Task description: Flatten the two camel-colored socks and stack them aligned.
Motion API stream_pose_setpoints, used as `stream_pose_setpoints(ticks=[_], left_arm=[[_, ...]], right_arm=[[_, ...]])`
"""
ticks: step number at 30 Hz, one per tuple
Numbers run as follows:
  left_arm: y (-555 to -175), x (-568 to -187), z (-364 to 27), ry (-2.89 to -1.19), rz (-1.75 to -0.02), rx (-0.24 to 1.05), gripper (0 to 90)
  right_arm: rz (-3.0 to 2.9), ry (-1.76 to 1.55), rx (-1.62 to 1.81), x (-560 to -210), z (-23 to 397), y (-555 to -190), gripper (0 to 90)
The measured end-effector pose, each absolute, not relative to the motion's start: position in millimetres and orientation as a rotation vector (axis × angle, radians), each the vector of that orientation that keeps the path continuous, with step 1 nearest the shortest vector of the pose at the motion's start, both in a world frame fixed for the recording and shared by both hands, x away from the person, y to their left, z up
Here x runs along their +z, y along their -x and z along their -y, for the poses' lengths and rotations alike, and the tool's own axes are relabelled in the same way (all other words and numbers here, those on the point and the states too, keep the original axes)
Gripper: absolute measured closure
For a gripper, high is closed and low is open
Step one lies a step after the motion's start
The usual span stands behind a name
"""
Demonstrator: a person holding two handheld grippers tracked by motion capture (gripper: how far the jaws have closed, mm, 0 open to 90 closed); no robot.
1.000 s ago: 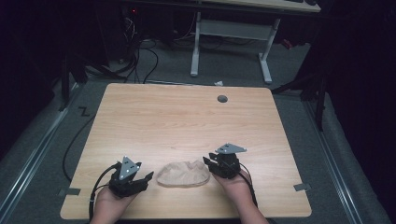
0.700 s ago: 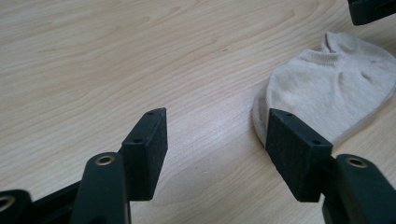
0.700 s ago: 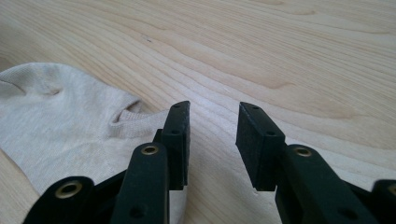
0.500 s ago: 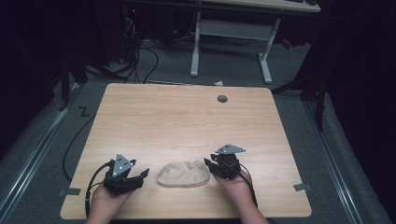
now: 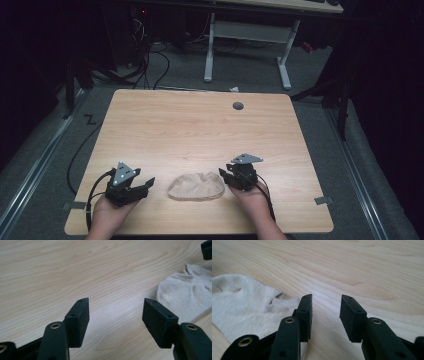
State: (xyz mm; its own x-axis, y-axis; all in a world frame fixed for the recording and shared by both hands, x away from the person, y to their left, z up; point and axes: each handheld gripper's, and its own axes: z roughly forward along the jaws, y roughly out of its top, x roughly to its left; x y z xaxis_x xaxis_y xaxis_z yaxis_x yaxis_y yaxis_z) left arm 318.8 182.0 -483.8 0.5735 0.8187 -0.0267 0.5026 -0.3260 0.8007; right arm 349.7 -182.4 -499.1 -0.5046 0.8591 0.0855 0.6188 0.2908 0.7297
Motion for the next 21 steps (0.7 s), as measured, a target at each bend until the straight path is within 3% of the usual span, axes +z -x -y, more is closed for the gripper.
stream_pose_setpoints(ticks=[7,17,21], left_arm=[[-318.8,-487.9,-159.1,-2.059,-0.99,0.51,41.9],[-331.9,-492.1,-151.6,-2.056,-1.033,0.5,43.6],[-321.5,-492.4,-151.8,-2.097,-1.001,0.557,43.5]], right_arm=[[-2.233,-1.324,1.108,-492.4,192.1,-333.7,61.1],[-2.266,-1.358,1.139,-499.5,194.5,-349.7,61.2],[-2.24,-1.363,1.124,-496.4,199.5,-347.8,61.6]])
